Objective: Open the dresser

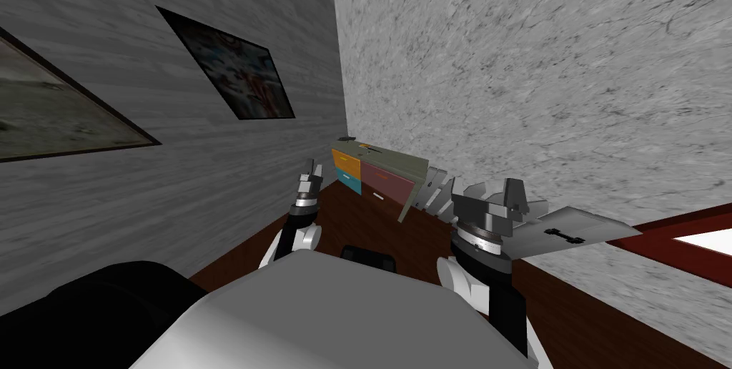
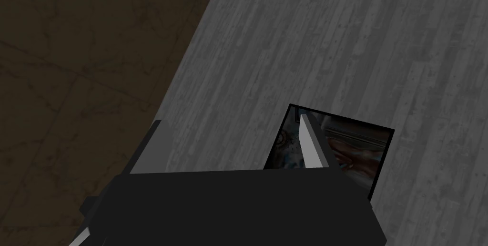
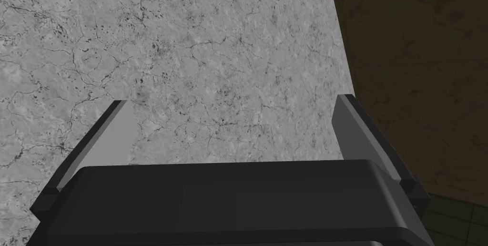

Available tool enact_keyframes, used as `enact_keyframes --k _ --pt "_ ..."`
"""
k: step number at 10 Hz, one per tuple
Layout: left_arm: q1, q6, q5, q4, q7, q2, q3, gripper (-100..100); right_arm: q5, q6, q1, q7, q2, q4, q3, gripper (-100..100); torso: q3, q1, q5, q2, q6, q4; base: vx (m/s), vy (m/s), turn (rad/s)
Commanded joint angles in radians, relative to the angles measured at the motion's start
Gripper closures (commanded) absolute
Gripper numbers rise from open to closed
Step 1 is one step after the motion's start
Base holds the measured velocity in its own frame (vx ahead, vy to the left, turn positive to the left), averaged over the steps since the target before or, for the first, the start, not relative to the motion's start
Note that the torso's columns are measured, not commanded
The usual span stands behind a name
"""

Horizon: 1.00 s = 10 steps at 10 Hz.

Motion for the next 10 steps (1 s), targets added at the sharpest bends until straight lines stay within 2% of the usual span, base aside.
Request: enact_keyframes --k 1,9,10 --pt "0.000 0.000 0.000 0.000 0.000 0.000 0.000 0 0.000 0.000 0.000 0.000 0.000 0.000 0.000 0 -0.082 0.000 0.000 0.040 0.000 0.041 0.000 0.000 0.000" --pt "0.000 0.000 0.000 0.000 0.000 0.000 0.000 0 0.000 0.000 0.000 0.000 0.000 0.000 0.000 0 -1.234 0.000 0.000 0.618 0.000 0.617 0.000 0.000 0.000" --pt "-0.006 0.004 -0.001 0.010 0.000 0.036 -0.002 -100 0.000 0.000 0.000 0.000 0.000 0.000 0.000 0 -1.382 0.000 0.000 0.691 0.000 0.691 0.020 -0.005 -0.020"
